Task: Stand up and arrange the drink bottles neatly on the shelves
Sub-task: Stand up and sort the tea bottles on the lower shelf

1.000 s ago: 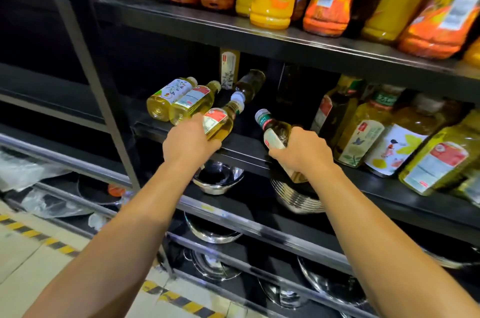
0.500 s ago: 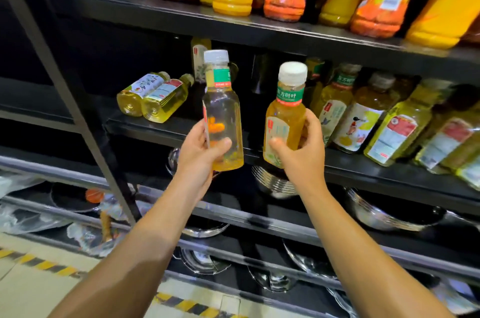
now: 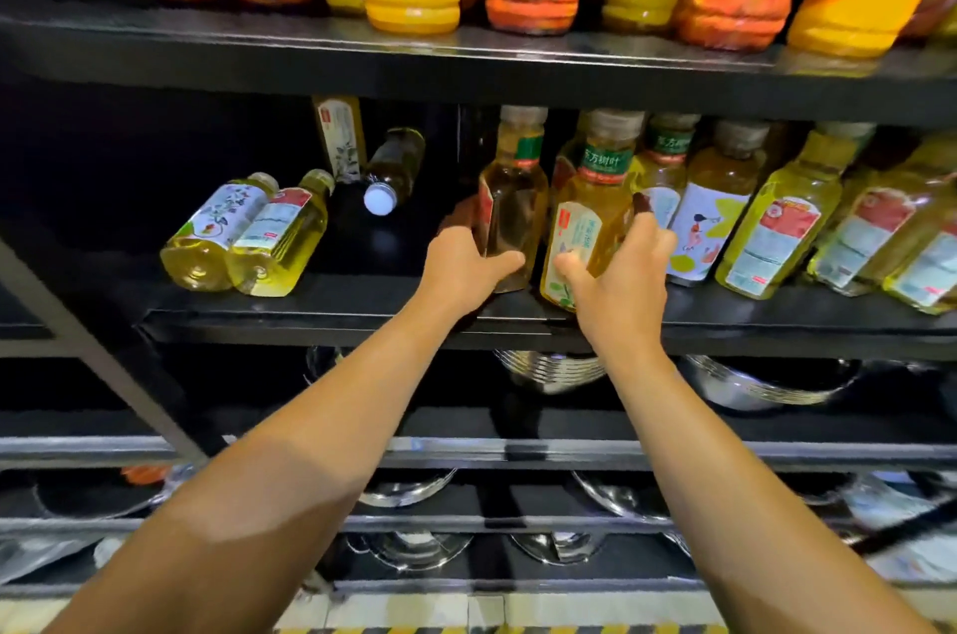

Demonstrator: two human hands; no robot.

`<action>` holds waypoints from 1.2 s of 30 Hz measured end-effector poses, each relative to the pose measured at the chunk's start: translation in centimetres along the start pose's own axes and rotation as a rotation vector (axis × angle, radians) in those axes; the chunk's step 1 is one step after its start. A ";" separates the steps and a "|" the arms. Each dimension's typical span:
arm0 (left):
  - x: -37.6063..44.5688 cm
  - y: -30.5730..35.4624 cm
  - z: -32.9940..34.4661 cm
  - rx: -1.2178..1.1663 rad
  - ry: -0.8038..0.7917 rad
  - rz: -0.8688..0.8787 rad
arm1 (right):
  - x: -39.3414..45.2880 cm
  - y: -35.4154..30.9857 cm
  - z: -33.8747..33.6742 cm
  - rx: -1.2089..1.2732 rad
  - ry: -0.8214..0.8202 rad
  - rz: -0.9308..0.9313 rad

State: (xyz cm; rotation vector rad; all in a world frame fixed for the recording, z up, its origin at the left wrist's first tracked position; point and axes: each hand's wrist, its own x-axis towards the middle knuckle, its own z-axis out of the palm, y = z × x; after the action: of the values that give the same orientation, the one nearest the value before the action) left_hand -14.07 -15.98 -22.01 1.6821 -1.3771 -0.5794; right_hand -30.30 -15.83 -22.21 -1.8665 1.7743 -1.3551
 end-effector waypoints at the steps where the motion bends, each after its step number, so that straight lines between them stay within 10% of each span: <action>1: 0.6 0.1 0.4 -0.007 -0.013 0.019 | 0.2 -0.2 0.1 0.005 0.014 0.012; 10: 0.6 -0.4 -2.3 0.092 -0.051 0.120 | -2.8 -1.2 1.3 0.195 0.123 0.020; 19: -2.4 -6.9 -19.4 0.326 0.457 0.087 | -4.9 -11.1 10.0 0.142 -0.332 -0.188; 27: 2.6 -11.6 -22.3 0.383 0.191 -0.419 | -4.9 -18.9 16.9 -0.081 -0.767 -0.085; 36: -0.7 -11.7 -22.2 0.182 0.128 -0.305 | -5.1 -19.1 15.6 0.057 -0.793 0.077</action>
State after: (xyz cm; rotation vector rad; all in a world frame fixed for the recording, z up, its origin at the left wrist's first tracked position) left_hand 9.63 -7.87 -20.35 2.0601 -1.1169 -0.5167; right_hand -5.38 -13.21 -19.47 -1.8933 1.3421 -0.4931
